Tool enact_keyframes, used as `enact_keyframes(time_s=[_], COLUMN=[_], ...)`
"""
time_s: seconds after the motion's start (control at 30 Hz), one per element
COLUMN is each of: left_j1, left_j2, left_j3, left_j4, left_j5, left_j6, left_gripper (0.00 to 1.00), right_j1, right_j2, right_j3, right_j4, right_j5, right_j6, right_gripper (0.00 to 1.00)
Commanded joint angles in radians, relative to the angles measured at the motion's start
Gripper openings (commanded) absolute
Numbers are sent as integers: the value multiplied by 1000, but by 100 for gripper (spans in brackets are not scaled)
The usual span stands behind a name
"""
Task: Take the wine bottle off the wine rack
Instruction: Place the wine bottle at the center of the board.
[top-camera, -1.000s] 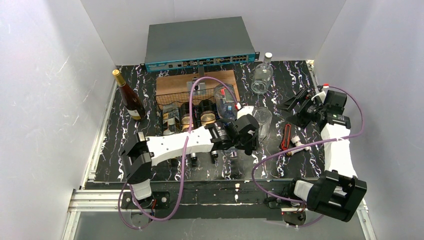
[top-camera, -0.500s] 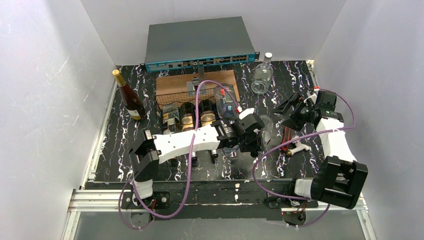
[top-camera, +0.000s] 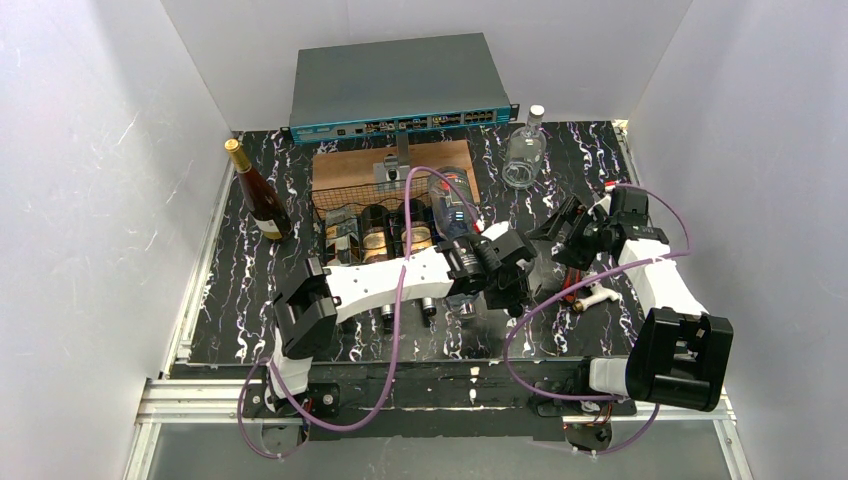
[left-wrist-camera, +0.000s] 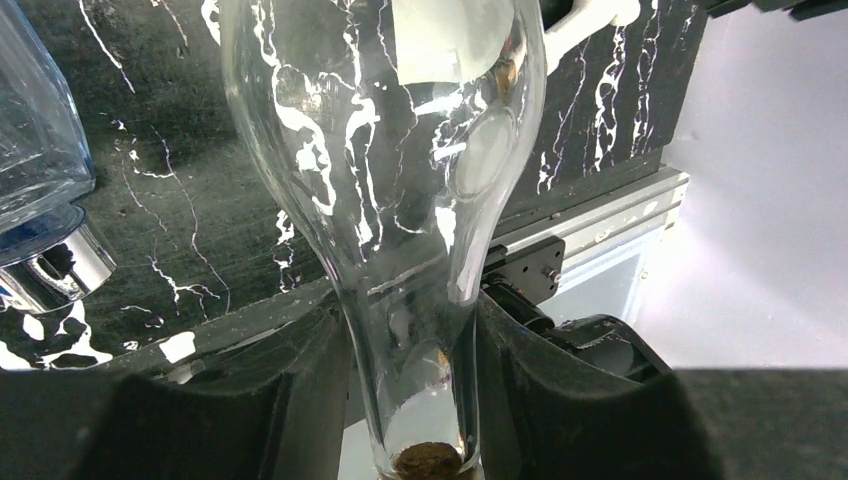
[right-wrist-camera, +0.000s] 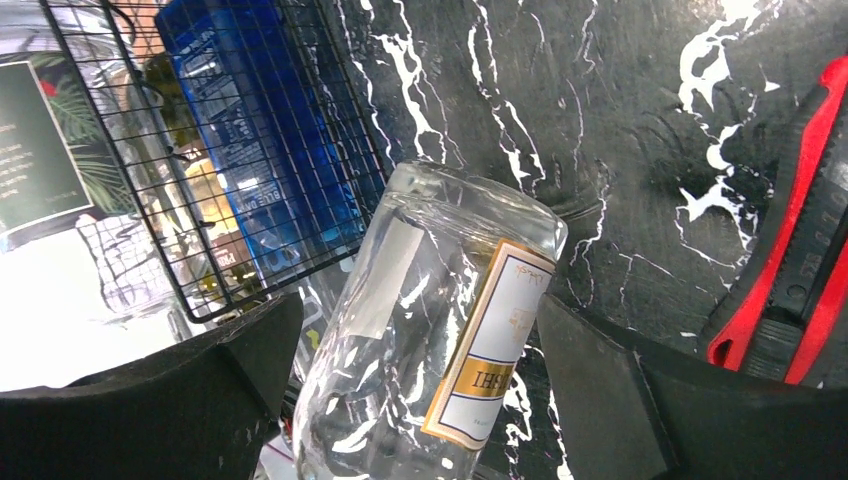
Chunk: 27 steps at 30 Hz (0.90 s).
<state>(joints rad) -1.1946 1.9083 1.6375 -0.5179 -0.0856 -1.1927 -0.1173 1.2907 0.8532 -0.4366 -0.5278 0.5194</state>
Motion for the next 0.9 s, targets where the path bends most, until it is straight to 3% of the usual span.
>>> enact_keyframes(time_s=[0.0,0.23,0.53,0.87], left_j1=[-2,0,7,22], left_j2=[-49,-34,-17,-14], left_j3=[106,126,143,144], left_j4=[127,125,122,144], left_j5=[-41,-37,-20,-11], left_j6=[-8,-17,-34,-45], left_gripper=[0,0,18,25], right_j1=[3,17,42,47], right_j2=[-7,2,3,2], right_j3=[-22,-45,-57,-57], right_j4=[39,50,58,47], right_j5=[22,2,11,8], right_j6=[-6,-1,-2,-6], right_gripper=[96,95,93,93])
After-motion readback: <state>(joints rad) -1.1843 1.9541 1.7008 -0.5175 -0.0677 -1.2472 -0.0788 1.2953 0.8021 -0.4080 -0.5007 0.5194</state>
